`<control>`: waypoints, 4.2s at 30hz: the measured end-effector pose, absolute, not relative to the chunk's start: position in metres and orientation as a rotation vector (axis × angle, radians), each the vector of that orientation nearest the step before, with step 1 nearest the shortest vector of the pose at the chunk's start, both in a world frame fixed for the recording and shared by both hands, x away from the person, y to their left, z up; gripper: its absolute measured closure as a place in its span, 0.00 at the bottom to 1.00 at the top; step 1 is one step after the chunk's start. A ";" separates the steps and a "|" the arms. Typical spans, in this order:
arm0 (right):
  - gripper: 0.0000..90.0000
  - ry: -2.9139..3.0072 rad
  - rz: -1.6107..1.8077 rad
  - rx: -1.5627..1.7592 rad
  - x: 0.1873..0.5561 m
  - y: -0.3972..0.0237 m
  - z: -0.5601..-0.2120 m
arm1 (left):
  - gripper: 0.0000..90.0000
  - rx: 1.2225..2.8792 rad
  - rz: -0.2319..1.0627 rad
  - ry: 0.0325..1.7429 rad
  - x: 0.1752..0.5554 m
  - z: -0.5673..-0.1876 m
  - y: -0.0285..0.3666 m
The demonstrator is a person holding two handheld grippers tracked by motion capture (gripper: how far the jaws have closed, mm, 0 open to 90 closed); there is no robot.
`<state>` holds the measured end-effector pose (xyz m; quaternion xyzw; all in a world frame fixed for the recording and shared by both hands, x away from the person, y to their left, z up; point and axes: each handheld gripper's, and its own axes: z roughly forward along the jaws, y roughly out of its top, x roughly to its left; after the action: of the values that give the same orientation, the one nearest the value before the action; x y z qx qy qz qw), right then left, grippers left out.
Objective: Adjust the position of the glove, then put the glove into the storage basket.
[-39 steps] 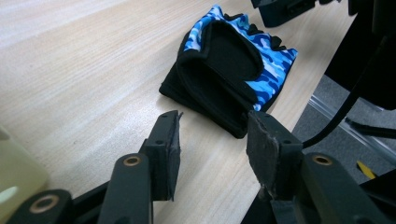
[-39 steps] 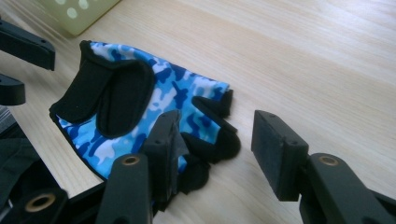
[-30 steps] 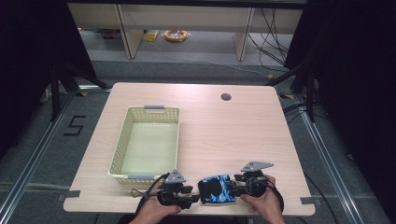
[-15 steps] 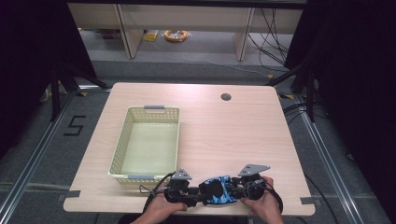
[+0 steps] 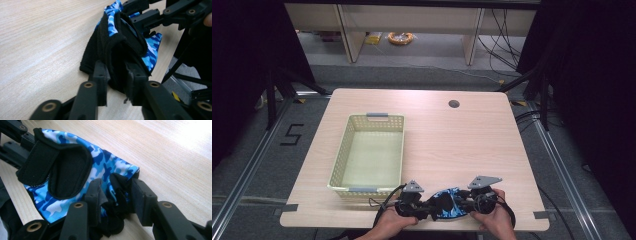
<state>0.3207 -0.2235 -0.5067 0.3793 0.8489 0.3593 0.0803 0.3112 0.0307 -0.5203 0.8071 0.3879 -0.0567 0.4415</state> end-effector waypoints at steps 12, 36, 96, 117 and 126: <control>0.87 2.576 1.097 1.174 0.321 -0.224 -0.506 | 0.93 1.996 -0.092 0.928 0.309 -0.521 0.032; 0.90 2.501 1.309 1.143 0.306 -0.227 -0.468 | 0.95 1.930 -0.044 0.859 0.299 -0.486 0.044; 0.90 2.651 1.275 0.953 0.396 -0.013 -0.433 | 0.95 1.889 0.077 1.139 0.357 -0.444 0.245; 0.88 2.730 1.040 0.931 0.393 0.009 -0.459 | 0.75 2.032 0.115 1.159 0.361 -0.445 0.252; 0.84 2.721 1.025 0.938 0.392 0.006 -0.457 | 0.59 1.986 0.171 1.214 0.358 -0.433 0.262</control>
<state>0.3917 0.0065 -0.4566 0.3067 0.8897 0.3353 0.0432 0.3576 0.2620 -0.4331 0.7825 0.4784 0.0675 0.3928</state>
